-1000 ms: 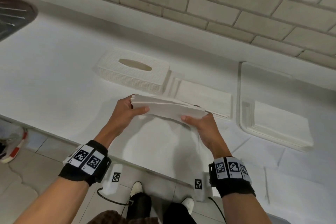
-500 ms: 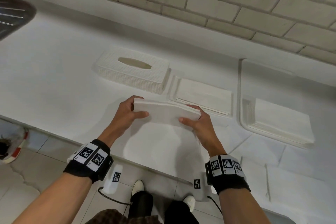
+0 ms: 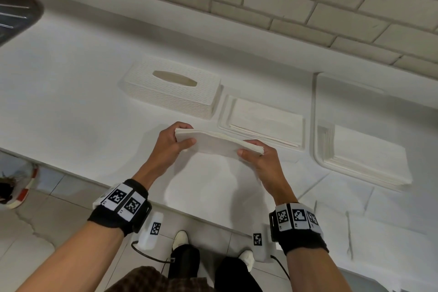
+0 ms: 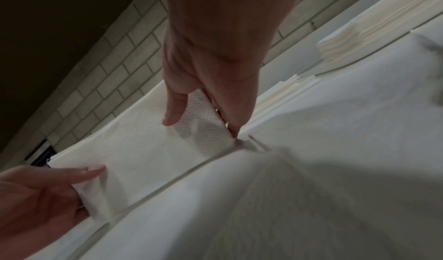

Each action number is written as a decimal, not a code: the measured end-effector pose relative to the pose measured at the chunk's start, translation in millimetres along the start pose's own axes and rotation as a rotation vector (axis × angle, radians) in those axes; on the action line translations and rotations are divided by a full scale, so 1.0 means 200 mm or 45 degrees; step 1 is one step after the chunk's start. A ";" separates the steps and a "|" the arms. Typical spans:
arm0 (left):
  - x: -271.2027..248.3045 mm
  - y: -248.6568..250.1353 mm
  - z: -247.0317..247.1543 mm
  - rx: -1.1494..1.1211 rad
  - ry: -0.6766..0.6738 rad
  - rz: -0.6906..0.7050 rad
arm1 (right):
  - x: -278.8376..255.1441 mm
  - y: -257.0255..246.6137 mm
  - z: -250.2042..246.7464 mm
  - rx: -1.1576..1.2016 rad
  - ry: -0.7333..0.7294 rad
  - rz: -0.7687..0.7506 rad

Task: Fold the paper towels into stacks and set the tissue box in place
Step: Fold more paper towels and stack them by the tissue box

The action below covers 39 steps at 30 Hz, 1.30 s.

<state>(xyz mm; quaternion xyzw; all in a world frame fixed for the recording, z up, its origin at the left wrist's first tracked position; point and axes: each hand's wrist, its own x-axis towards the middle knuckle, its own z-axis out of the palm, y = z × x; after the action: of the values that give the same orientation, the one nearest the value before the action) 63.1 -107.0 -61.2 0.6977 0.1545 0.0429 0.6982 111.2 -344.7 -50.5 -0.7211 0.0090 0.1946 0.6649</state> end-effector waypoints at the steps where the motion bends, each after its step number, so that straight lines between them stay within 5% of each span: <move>1: 0.00 0.00 0.00 -0.012 0.002 0.005 | 0.00 0.00 0.00 0.005 0.014 -0.006; 31: 0.00 -0.04 0.01 0.118 0.036 0.034 | 0.00 0.06 -0.04 -0.067 0.020 0.002; 39: 0.08 0.23 0.21 0.077 0.164 0.116 | 0.05 -0.12 -0.24 -0.069 0.320 -0.096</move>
<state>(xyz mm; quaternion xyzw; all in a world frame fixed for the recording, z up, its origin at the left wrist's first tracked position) 97.0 -142.5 -19.3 0.7205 0.1683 0.1147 0.6629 139.8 -385.5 -27.8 -0.7572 0.0598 0.0777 0.6458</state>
